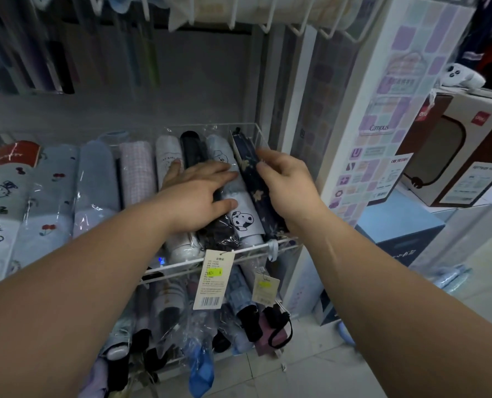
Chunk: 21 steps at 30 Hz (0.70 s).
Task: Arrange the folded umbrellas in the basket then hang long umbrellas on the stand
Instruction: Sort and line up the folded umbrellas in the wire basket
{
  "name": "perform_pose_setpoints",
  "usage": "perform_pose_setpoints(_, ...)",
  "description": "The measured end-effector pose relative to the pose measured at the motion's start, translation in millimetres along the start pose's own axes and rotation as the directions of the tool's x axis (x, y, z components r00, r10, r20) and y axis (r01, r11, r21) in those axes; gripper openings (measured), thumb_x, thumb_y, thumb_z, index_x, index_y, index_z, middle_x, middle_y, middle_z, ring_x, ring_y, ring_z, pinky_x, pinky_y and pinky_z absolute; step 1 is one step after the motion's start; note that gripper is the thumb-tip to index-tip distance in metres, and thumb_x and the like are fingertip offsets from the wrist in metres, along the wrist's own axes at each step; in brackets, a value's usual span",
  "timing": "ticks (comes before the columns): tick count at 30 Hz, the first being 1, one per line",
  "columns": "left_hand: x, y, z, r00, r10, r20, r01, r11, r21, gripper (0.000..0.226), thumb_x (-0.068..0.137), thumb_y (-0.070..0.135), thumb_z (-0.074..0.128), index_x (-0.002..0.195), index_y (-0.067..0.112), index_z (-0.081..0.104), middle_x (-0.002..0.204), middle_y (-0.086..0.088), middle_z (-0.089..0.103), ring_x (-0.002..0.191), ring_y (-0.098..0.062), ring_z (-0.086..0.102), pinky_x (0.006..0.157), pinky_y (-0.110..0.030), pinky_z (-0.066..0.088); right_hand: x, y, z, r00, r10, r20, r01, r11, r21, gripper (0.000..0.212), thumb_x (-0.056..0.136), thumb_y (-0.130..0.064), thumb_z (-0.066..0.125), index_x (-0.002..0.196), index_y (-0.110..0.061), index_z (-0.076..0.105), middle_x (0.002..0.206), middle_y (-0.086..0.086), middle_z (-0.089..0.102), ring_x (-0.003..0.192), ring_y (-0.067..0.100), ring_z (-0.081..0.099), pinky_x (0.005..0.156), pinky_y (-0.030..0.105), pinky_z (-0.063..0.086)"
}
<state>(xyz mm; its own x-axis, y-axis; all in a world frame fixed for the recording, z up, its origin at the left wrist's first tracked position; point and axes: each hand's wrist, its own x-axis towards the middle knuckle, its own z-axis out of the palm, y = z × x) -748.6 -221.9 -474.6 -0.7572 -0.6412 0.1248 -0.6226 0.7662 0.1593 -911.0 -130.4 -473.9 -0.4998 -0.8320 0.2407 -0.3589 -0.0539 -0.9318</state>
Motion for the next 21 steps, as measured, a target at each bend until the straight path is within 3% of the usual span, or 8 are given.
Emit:
perform_pose_setpoints(2, -0.6, 0.8, 1.1, 1.000, 0.005, -0.012, -0.005, 1.000, -0.007, 0.066, 0.096, 0.060, 0.045, 0.155, 0.039, 0.023, 0.165, 0.017, 0.014, 0.153, -0.010, 0.008, 0.122, -0.054, -0.005, 0.9, -2.2, 0.7, 1.000, -0.018, -0.012, 0.020, 0.991, 0.134, 0.032, 0.101, -0.014, 0.054, 0.131, -0.015, 0.065, 0.129, -0.002, 0.068, 0.122, 0.008, 0.061, 0.110, 0.032, 0.046)
perform_pose_setpoints(3, -0.9, 1.5, 1.9, 1.000, 0.006, -0.019, -0.007, 1.000, -0.010, 0.066, 0.096, 0.059, 0.045, 0.155, 0.039, 0.024, 0.165, 0.017, 0.015, 0.153, -0.010, 0.008, 0.122, -0.054, -0.004, 1.9, -3.5, 1.0, 0.999, -0.034, -0.007, 0.034, 0.996, 0.085, 0.033, 0.101, -0.012, 0.052, 0.131, -0.015, 0.066, 0.129, -0.003, 0.068, 0.121, 0.006, 0.060, 0.109, 0.027, 0.045)
perform_pose_setpoints(5, -1.9, 2.9, 3.5, 1.000, 0.006, -0.030, -0.007, 1.000, -0.016, 0.066, 0.096, 0.058, 0.045, 0.155, 0.038, 0.024, 0.165, 0.016, 0.015, 0.153, -0.010, 0.009, 0.123, -0.054, -0.003, 2.6, -4.2, 1.4, 0.998, -0.057, 0.039, 0.062, 0.984, -0.168, 0.036, 0.101, -0.008, 0.048, 0.133, -0.014, 0.064, 0.133, -0.002, 0.065, 0.123, 0.006, 0.057, 0.102, 0.015, 0.039)
perform_pose_setpoints(7, -1.9, 3.8, 4.3, 0.999, 0.005, -0.032, -0.006, 1.000, -0.021, 0.066, 0.096, 0.058, 0.045, 0.156, 0.038, 0.023, 0.165, 0.016, 0.015, 0.153, -0.009, 0.009, 0.123, -0.053, -0.004, 5.3, 0.6, 2.2, 0.995, -0.050, 0.088, 0.079, 0.927, -0.368, 0.042, 0.100, -0.005, 0.045, 0.137, -0.017, 0.061, 0.139, 0.001, 0.062, 0.129, 0.014, 0.054, 0.098, 0.012, 0.034)
perform_pose_setpoints(12, -1.7, 5.2, 5.0, 0.999, 0.007, -0.032, -0.008, 1.000, -0.023, 0.067, 0.097, 0.058, 0.044, 0.156, 0.038, 0.022, 0.166, 0.016, 0.014, 0.153, -0.009, 0.007, 0.123, -0.052, -0.005, 4.4, 4.8, 8.5, 0.986, -0.086, 0.146, 0.158, 0.780, -0.605, 0.058, 0.088, 0.008, 0.046, 0.140, -0.014, 0.057, 0.146, 0.008, 0.055, 0.137, 0.023, 0.047, 0.106, 0.016, 0.029)
perform_pose_setpoints(16, -3.9, 6.6, 5.9, 0.999, 0.008, -0.043, -0.008, 1.000, -0.012, 0.067, 0.097, 0.059, 0.043, 0.157, 0.037, 0.021, 0.166, 0.016, 0.012, 0.154, -0.009, 0.005, 0.123, -0.051, -0.005, 6.3, 2.4, 11.8, 0.990, -0.058, 0.129, 0.130, 0.738, -0.662, 0.052, 0.086, 0.006, 0.050, 0.130, -0.016, 0.065, 0.136, 0.010, 0.061, 0.125, 0.029, 0.057, 0.104, 0.036, 0.048)
perform_pose_setpoints(18, -6.8, 8.0, 4.4, 0.998, 0.005, -0.056, -0.006, 1.000, -0.017, 0.067, 0.097, 0.059, 0.043, 0.157, 0.036, 0.022, 0.167, 0.014, 0.012, 0.154, -0.010, 0.005, 0.124, -0.050, -0.003, 6.4, 1.6, 11.2, 0.991, -0.039, 0.132, 0.116, 0.751, -0.650, 0.052, 0.085, 0.004, 0.051, 0.129, -0.019, 0.066, 0.136, 0.008, 0.063, 0.125, 0.028, 0.058, 0.104, 0.033, 0.048)
perform_pose_setpoints(21, -13.8, 6.8, 1.2, 0.994, -0.007, -0.109, -0.007, 0.991, -0.131, 0.062, 0.099, 0.052, 0.046, 0.155, 0.030, 0.030, 0.165, 0.009, 0.021, 0.153, -0.013, 0.013, 0.125, -0.049, 0.006, -1.2, -5.3, 2.6, 0.996, 0.006, 0.092, 0.039, 0.878, -0.477, 0.047, 0.088, 0.001, 0.054, 0.128, -0.020, 0.068, 0.129, 0.003, 0.068, 0.119, 0.020, 0.062, 0.104, 0.031, 0.049)
